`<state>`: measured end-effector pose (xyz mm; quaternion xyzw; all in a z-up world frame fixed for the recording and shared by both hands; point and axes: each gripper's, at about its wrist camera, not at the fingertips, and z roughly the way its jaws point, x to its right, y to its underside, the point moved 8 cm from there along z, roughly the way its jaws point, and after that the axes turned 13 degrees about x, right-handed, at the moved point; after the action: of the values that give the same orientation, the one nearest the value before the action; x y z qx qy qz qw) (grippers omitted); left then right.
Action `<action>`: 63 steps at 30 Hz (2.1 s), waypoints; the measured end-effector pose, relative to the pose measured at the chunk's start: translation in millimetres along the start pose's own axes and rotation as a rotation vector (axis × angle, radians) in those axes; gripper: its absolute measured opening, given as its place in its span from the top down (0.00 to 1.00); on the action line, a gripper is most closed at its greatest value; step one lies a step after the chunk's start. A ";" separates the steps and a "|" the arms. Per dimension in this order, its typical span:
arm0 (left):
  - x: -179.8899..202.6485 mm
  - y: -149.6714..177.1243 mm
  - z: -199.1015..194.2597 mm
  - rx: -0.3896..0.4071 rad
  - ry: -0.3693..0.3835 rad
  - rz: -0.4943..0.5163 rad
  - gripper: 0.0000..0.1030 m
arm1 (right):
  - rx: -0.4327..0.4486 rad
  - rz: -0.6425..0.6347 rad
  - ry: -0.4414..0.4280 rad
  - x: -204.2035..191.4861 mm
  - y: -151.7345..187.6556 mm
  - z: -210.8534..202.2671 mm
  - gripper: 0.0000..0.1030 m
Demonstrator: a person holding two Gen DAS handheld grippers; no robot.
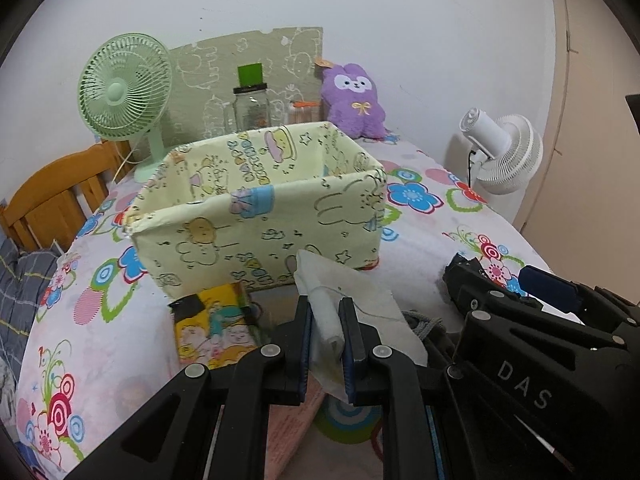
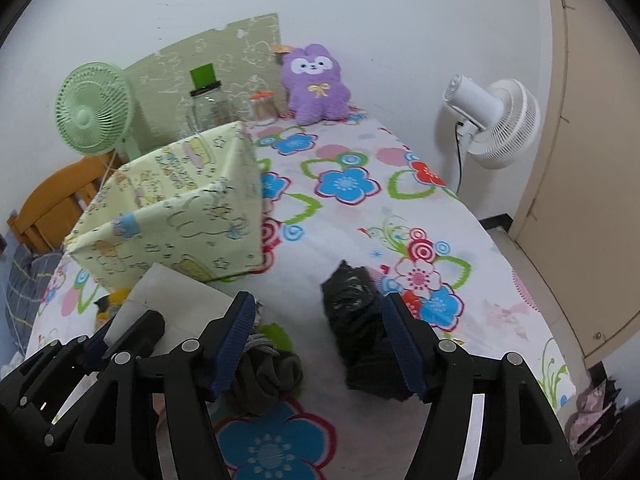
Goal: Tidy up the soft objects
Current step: 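Lift the white cloth with the left tool while the right tool lifts the black bundle, then carry the white cloth into the box with the left tool while the right tool carries the bundle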
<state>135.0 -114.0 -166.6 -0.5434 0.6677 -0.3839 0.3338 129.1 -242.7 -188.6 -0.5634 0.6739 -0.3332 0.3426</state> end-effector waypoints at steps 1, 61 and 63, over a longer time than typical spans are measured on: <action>2.4 1.2 2.0 -0.005 -0.001 0.005 0.89 | -0.005 0.002 0.003 2.5 1.2 1.9 0.32; -42.5 -47.6 -61.4 0.139 -0.085 -0.048 0.94 | 0.133 -0.074 -0.172 -80.5 -50.2 -57.9 0.73; -45.0 -53.1 -66.3 0.152 -0.089 -0.051 0.94 | 0.144 -0.080 -0.175 -84.0 -55.3 -62.1 0.73</action>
<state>111.1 -66.0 -86.8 -0.5498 0.6072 -0.4174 0.3934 117.5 -163.8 -101.4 -0.5906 0.5931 -0.3436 0.4259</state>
